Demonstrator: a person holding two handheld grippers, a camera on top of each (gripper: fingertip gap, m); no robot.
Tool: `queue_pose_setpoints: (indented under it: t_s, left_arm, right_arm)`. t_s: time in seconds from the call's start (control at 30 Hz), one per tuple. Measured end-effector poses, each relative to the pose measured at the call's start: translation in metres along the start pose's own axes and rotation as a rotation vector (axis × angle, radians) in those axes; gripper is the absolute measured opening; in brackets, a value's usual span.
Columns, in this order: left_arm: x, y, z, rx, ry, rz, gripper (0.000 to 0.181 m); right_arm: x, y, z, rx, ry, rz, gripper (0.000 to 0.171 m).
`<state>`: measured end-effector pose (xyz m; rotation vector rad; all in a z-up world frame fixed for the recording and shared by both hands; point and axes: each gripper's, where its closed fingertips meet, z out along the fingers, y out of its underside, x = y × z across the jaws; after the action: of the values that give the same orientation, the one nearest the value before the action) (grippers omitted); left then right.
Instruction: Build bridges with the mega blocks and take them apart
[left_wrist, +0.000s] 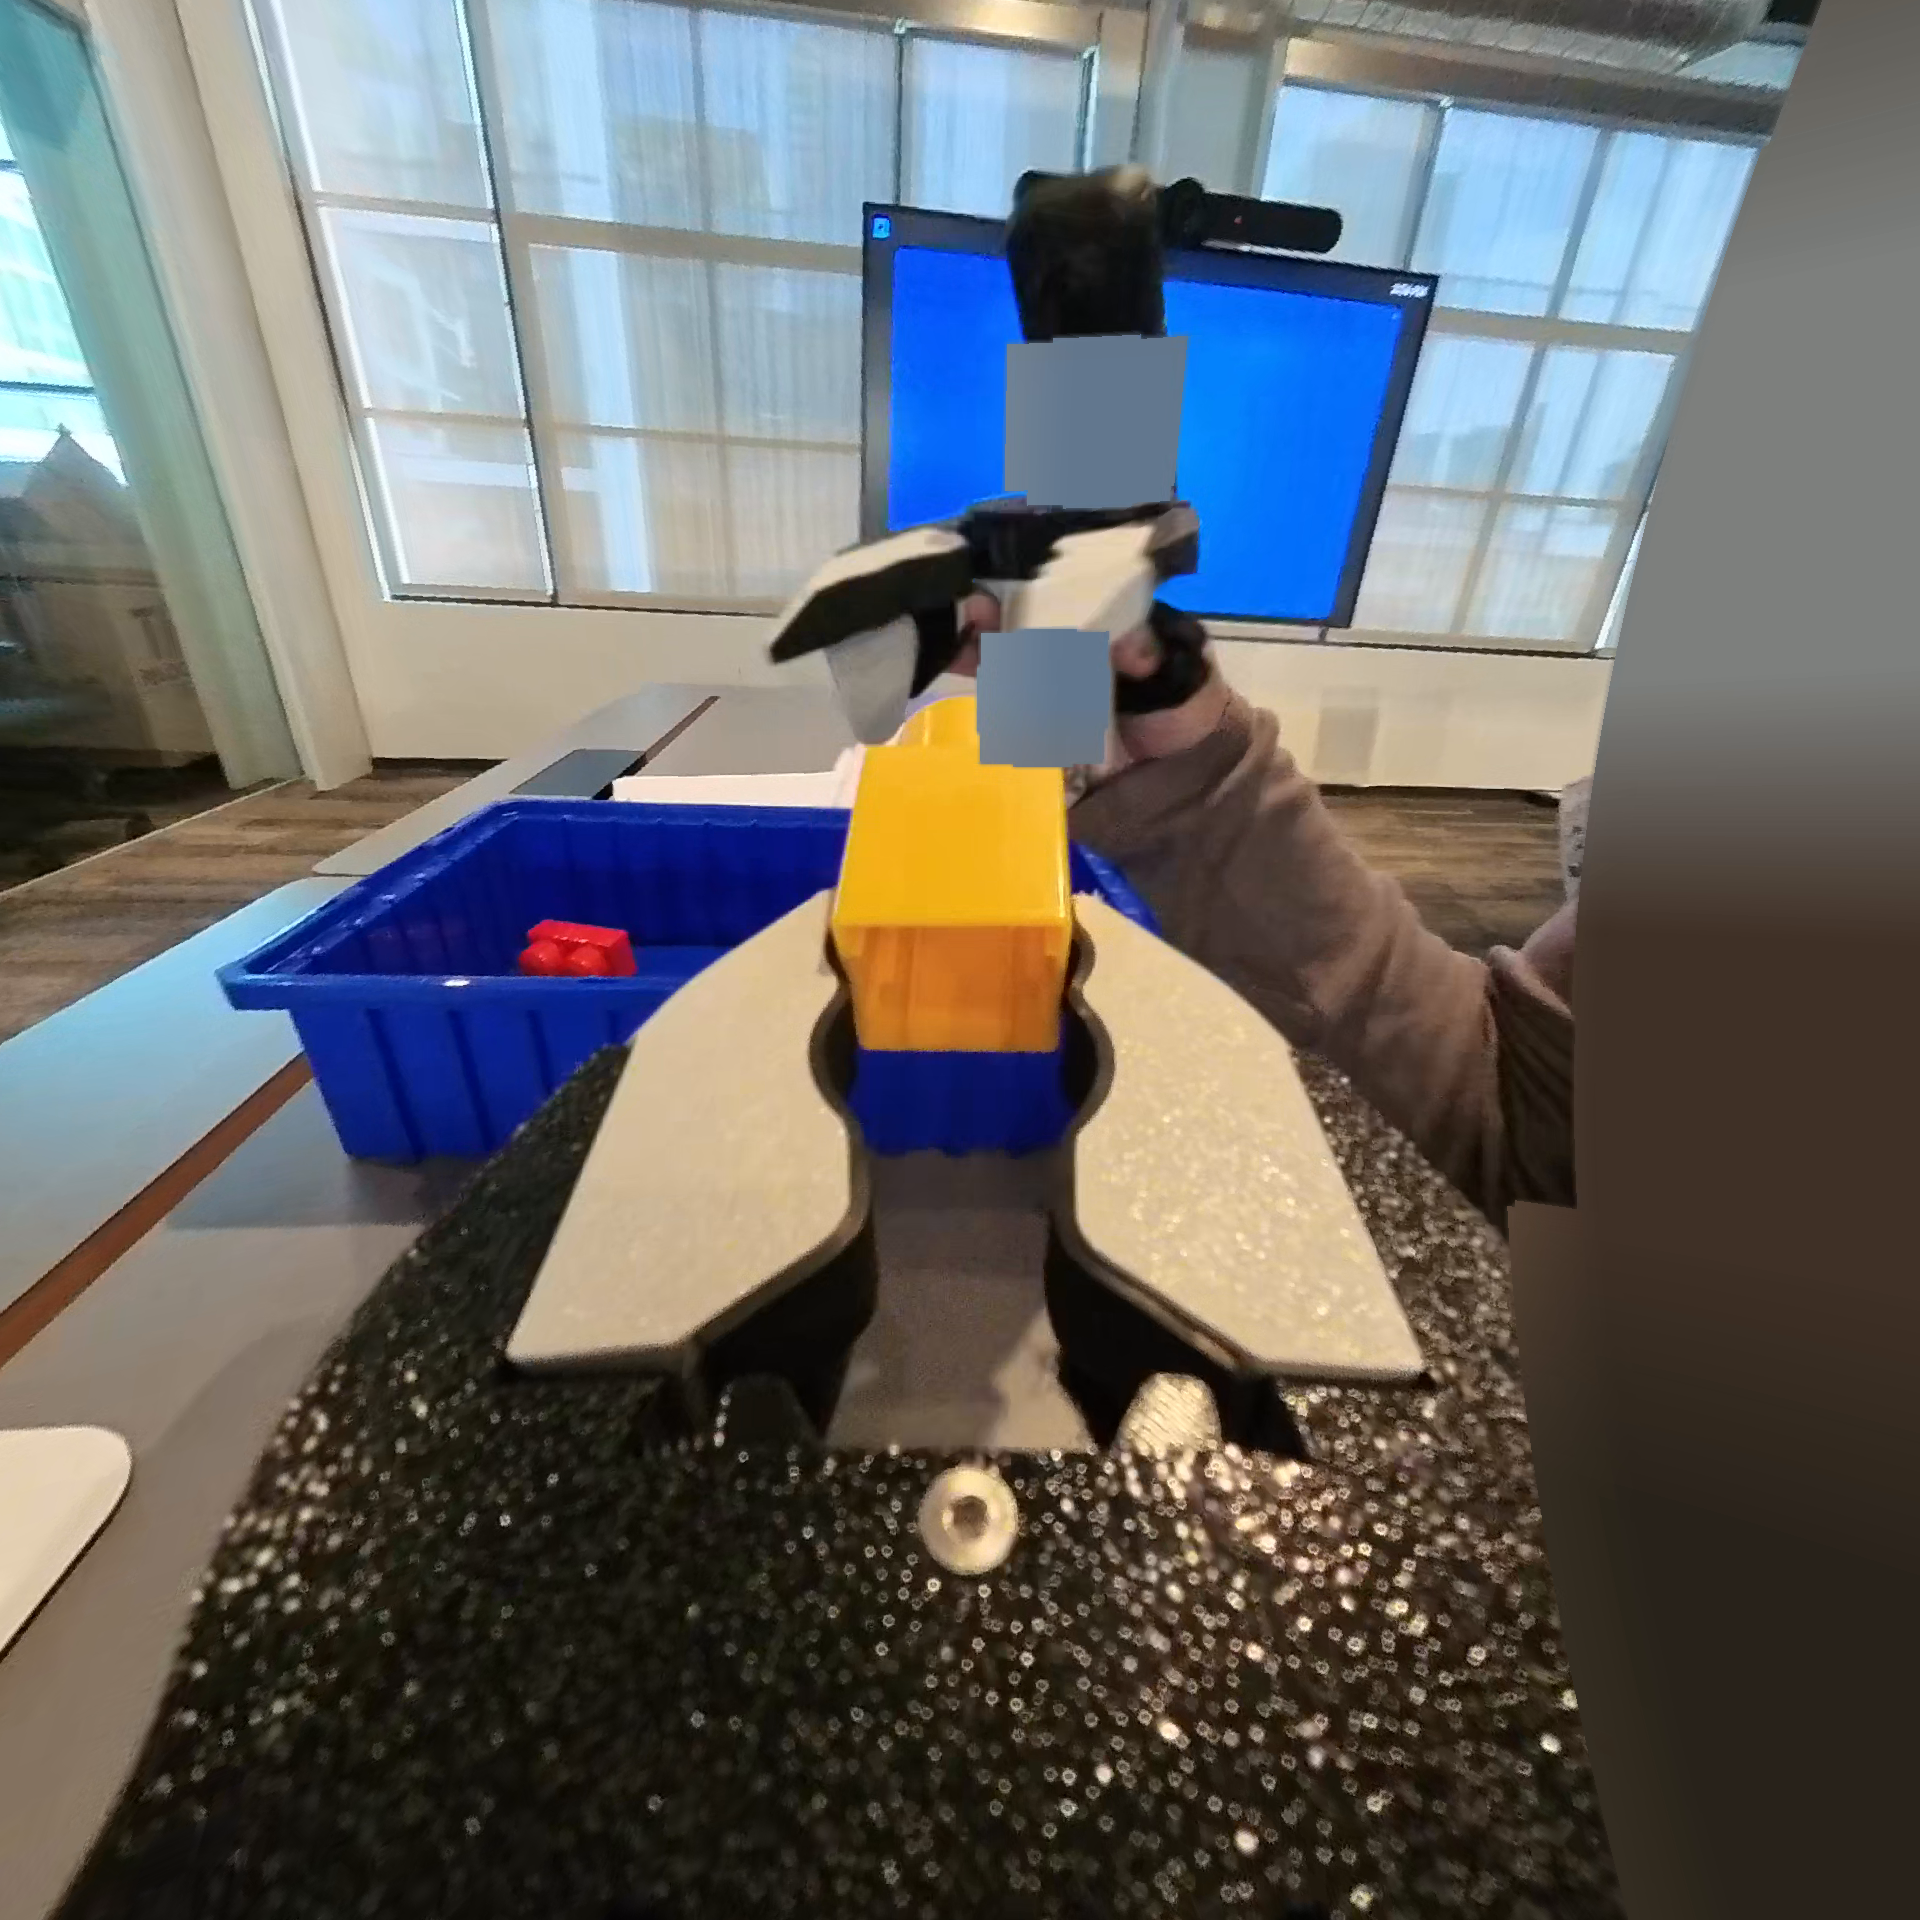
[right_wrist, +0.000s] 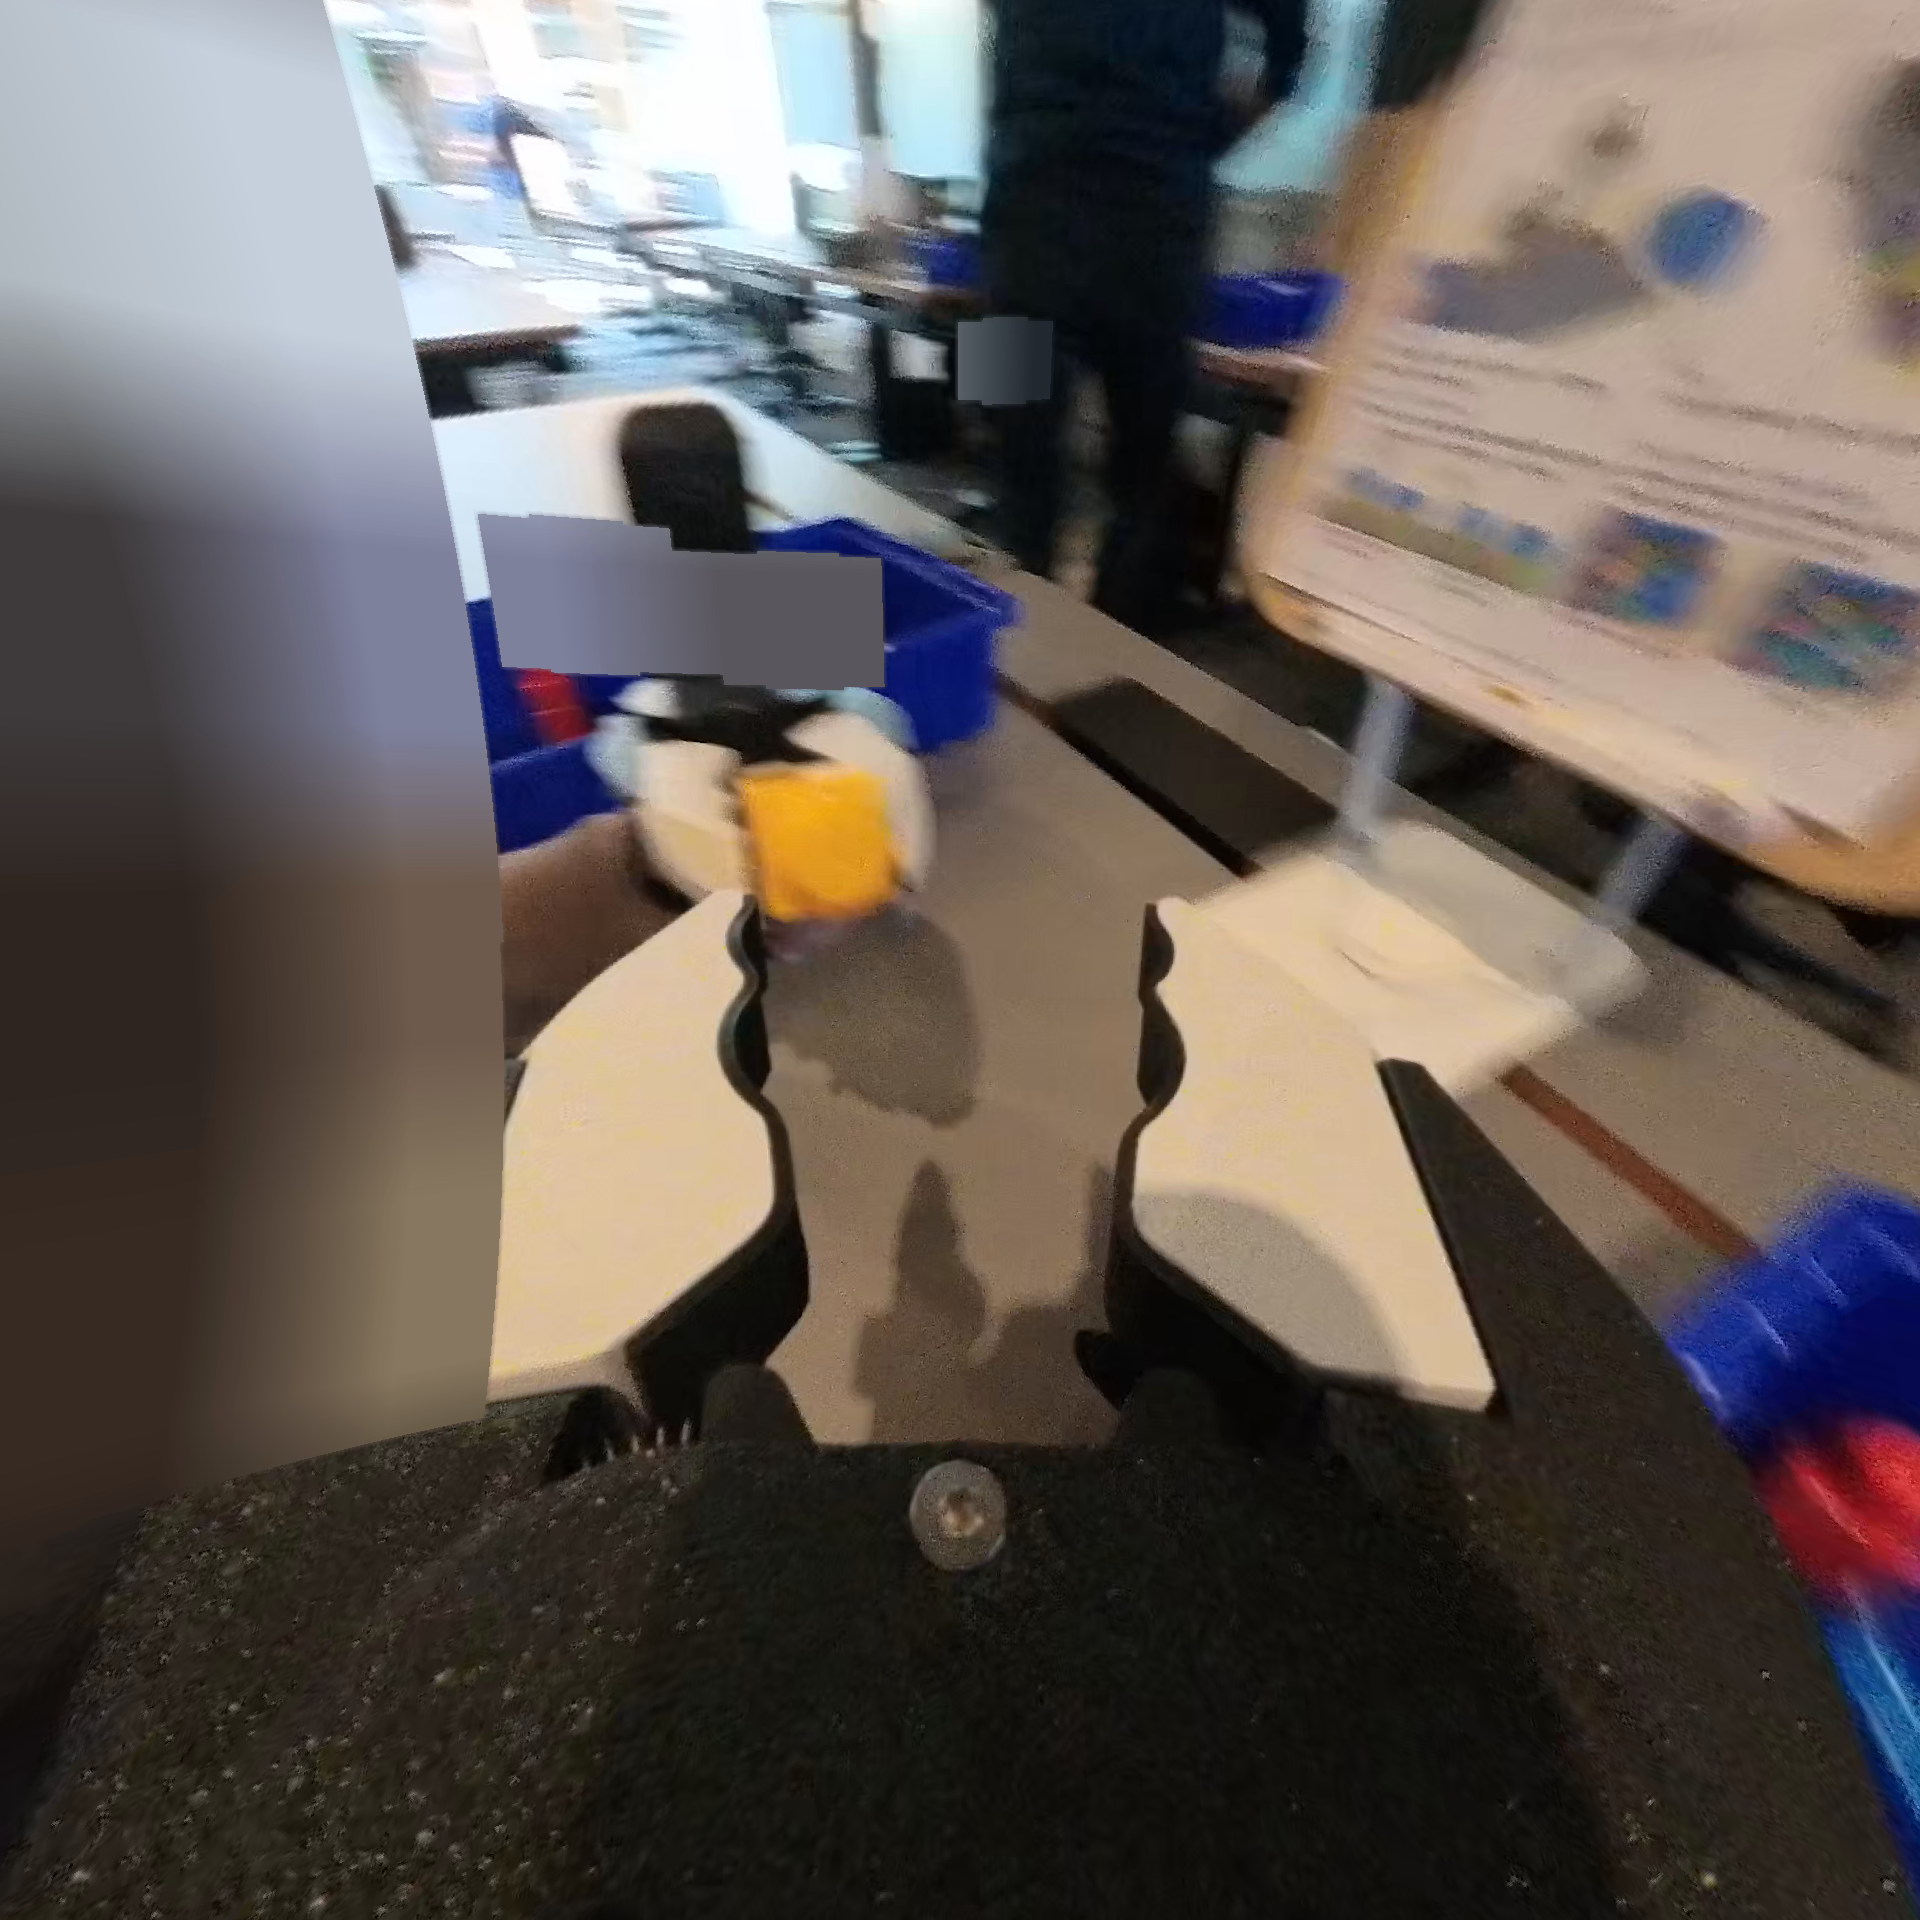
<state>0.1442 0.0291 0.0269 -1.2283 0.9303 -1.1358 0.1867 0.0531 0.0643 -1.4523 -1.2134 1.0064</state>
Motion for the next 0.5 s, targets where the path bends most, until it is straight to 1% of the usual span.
queue_pose_setpoints:
  t_s: [0.07, 0.2, 0.27, 0.3, 0.43, 0.47, 0.5]
  left_arm:
    - [0.005, -0.001, 0.001, 0.007, 0.027, 0.002, 0.036]
    - [0.013, -0.002, 0.003, 0.014, 0.072, 0.010, 0.036]
    - [0.017, -0.003, 0.003, 0.015, 0.096, 0.021, 0.036]
    - [0.020, -0.003, 0.004, 0.014, 0.110, 0.030, 0.036]
    - [0.025, -0.007, 0.004, 0.034, 0.117, 0.052, 0.036]
    - [0.024, -0.009, 0.004, 0.042, 0.107, 0.054, 0.040]
    - [0.021, -0.009, 0.005, 0.039, 0.090, 0.052, 0.051]
  right_arm:
    - [-0.027, -0.006, 0.019, -0.007, -0.108, -0.079, 0.063]
    - [-0.051, 0.005, 0.044, -0.086, -0.211, -0.119, 0.059]
    - [-0.056, 0.006, 0.049, -0.084, -0.249, -0.122, 0.047]
    - [-0.054, 0.005, 0.050, -0.072, -0.239, -0.120, 0.034]
    - [-0.053, 0.003, 0.045, -0.063, -0.241, -0.130, 0.033]
    - [-0.048, 0.002, 0.042, -0.062, -0.201, -0.138, 0.033]
    - [-0.040, 0.002, 0.038, -0.069, -0.148, -0.138, 0.033]
